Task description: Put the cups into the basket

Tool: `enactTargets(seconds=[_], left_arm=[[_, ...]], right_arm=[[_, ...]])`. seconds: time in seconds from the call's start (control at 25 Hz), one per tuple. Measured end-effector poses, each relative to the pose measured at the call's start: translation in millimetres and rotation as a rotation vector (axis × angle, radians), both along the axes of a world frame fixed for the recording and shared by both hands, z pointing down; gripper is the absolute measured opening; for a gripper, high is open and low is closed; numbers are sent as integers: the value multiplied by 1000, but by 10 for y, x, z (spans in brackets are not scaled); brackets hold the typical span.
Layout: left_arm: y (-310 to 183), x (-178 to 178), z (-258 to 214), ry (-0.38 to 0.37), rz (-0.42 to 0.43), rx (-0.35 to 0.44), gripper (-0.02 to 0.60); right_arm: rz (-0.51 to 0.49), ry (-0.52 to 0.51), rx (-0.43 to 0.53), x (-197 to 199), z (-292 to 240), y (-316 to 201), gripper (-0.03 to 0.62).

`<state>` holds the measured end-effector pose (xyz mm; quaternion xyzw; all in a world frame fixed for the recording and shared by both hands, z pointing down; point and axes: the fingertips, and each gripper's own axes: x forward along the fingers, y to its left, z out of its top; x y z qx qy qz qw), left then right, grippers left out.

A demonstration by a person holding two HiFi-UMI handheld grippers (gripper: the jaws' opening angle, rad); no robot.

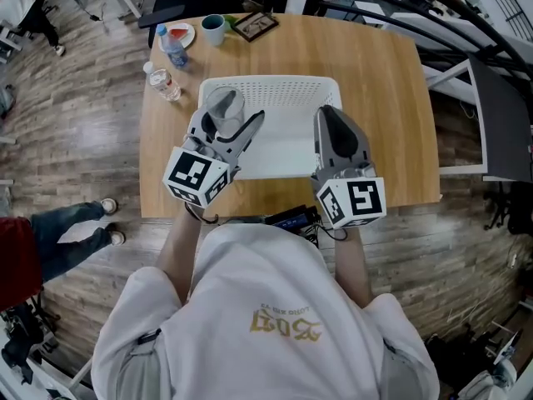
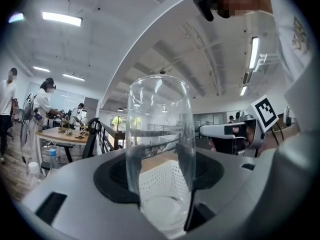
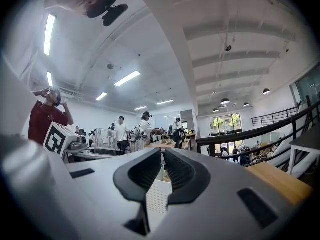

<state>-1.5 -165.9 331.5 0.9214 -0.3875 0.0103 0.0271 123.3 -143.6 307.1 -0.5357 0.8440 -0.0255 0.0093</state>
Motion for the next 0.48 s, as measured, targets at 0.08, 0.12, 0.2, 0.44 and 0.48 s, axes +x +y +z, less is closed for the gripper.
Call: enactTargets(seconds=[0.08, 0.12, 0.2, 0.44, 0.48], left_arm=[[-94, 15, 18, 11, 16, 9, 264], [-147, 19, 28, 21, 24, 12, 264], [-258, 29, 62, 35, 37, 9, 264], [-427, 128, 156, 38, 63, -15, 264], [-438, 149, 169, 35, 69, -19, 264]], right_arm=[[-12, -2, -1, -48, 0, -93, 17], [-18, 0, -7, -77, 8, -146, 17], [-32, 10, -25, -131, 49, -252, 17], [-42, 12, -89, -149, 244, -459, 17], [-44, 7, -100, -151, 269, -486, 17]])
